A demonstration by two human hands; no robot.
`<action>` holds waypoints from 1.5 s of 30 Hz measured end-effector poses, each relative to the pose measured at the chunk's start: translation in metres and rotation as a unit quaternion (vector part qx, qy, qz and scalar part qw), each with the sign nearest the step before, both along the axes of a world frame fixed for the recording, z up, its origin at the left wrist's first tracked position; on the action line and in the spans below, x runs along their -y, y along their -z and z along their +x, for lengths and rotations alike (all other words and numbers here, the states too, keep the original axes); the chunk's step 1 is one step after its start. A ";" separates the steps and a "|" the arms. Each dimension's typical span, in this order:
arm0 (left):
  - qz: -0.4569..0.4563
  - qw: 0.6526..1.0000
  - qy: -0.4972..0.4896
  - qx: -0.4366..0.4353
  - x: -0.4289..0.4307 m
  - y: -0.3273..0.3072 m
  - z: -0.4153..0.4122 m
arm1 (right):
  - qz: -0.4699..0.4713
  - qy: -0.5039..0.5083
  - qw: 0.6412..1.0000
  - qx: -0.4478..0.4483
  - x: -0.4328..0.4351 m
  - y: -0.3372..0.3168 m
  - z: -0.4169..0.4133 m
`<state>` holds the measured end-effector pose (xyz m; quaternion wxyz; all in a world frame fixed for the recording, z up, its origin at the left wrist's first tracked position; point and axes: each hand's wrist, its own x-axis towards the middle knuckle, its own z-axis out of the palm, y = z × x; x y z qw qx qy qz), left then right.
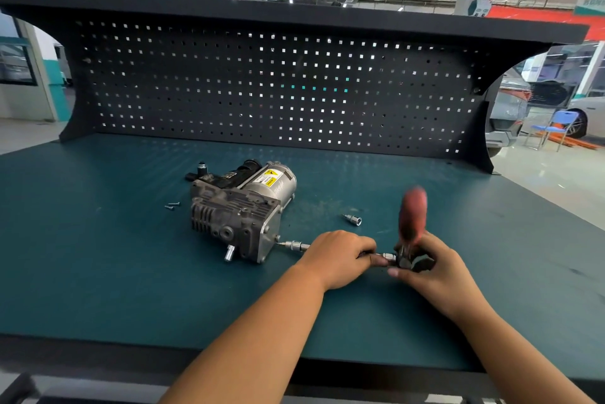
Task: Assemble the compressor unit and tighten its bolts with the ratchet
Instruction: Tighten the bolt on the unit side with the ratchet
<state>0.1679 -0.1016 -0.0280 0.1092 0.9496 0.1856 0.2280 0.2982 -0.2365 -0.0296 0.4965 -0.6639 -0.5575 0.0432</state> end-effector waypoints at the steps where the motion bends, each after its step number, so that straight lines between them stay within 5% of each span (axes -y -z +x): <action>1: -0.003 1.000 0.003 0.000 0.000 0.000 0.000 | 0.004 -0.001 1.000 0.012 0.001 0.000 -0.001; 26: 0.020 0.999 0.016 -0.043 0.002 -0.007 0.003 | 0.002 0.020 1.000 0.018 0.008 -0.005 -0.006; 45: 0.034 0.999 -0.009 -0.033 -0.003 -0.002 0.001 | -0.087 0.065 0.990 -0.095 -0.002 -0.002 0.001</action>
